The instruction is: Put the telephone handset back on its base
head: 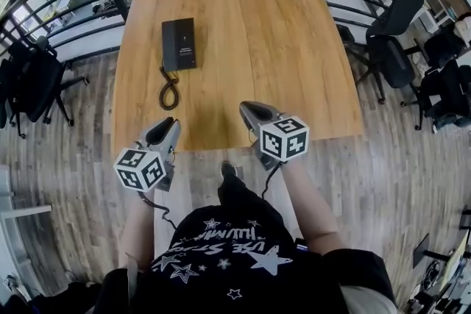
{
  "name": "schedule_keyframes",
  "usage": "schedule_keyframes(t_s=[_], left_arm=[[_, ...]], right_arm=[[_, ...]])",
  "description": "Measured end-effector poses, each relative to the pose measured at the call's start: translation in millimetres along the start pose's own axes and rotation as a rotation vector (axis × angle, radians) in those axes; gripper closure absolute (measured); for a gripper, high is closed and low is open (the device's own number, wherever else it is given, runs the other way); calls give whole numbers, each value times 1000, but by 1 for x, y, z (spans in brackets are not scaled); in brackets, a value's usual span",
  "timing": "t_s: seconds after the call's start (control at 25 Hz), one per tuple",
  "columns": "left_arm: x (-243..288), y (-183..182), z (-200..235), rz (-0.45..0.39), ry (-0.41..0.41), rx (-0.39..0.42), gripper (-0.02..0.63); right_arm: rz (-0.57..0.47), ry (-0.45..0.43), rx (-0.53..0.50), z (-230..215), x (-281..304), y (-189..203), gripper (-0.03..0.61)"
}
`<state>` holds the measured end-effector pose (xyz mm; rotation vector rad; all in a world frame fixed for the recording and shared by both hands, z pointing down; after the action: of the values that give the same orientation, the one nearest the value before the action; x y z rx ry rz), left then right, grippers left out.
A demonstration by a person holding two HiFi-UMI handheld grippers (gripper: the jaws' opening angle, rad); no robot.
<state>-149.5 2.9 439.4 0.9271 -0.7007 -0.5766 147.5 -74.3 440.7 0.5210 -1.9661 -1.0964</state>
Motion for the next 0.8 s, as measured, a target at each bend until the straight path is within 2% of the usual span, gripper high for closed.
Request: schedule_keyframes(t_s=[0.12,0.36,0.8], left_arm=[[-20,7,-14,-11,4,18,572],[-53,19,-34,-24,14,30,603],[-99,64,-77,-20,35,-3,611]], right_arm=[[-20,9,-6,17,-19,6,577],[-50,18,-25,45,-53,16,577],[-53,37,-30,75,-112,58,577]])
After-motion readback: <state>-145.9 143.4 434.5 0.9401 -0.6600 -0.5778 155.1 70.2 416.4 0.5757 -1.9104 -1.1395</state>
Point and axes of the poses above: the fingertips, and each gripper's own axes: x forward along the fingers, z to its left, y out of its underside, the point moved 10 cm from there along -x, backward along the fingers, and after that the axes turned 10 degrees about y, right-handed, at the moved point
